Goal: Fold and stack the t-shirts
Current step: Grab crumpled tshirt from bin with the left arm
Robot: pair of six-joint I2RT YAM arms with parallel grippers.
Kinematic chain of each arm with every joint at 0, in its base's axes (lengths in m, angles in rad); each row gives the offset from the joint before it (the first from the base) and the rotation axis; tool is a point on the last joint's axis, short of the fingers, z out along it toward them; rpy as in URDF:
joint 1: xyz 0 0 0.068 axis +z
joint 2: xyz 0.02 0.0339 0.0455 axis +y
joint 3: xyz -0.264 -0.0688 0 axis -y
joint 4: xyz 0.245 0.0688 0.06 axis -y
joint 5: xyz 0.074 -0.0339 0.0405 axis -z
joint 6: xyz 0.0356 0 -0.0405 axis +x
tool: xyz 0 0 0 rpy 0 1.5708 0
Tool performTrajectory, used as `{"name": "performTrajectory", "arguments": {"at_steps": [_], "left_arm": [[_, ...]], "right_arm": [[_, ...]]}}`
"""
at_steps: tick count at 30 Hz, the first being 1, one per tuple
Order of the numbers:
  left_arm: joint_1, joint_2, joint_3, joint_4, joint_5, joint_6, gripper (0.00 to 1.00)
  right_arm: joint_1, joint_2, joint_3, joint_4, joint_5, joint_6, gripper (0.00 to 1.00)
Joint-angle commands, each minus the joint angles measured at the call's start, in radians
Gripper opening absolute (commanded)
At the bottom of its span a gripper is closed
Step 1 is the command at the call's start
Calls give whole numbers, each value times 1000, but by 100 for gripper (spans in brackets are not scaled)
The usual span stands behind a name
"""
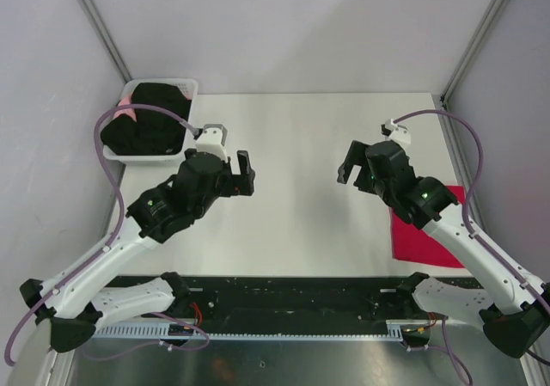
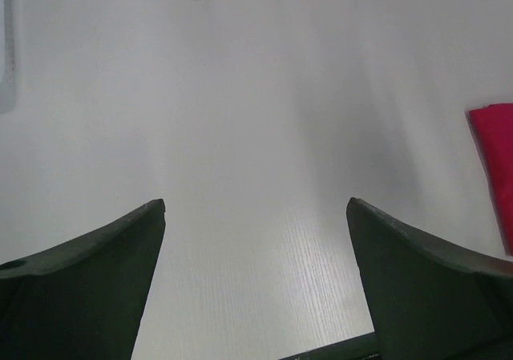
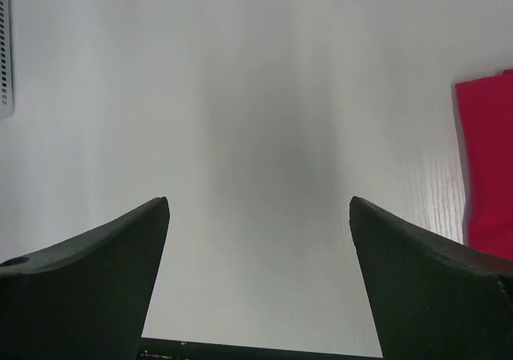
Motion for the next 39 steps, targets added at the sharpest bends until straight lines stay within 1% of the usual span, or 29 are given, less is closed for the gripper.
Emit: {"name": "performTrajectory", "arguments": {"at_steps": [1,4,7,9,13,17,20,23,30,36,39], "left_arm": [[5,25,58,-2,4,25,99],[18,50,78,-1,-28,29,99],[77,94,114,-1,-55,28,100],[147,143,153,1,-44,28,99],[327,274,257,34,10,27,99],[506,452,381,71,31,12,99],[633,615,493,79,58,-9,99],[724,753,600,79,55,-16,99],[864,989,760,80,7,-39,99],[910,1180,898,89,-53,-48,99],[920,1251,943,101,-85,-63,99]], "right_arm": [[6,-21,36,-19,21,-11,99],[6,-15,35,-22,13,-22,100],[7,-7,34,-12,-2,-30,99],[8,2,32,0,-16,-33,99],[11,18,32,19,-35,-41,99],[11,31,32,33,-53,-49,99],[11,36,31,37,-58,-51,99],[13,40,30,35,-67,-48,100],[35,78,24,44,-106,-68,99],[44,125,19,69,-127,-110,99],[48,154,16,88,-150,-127,99]]}}
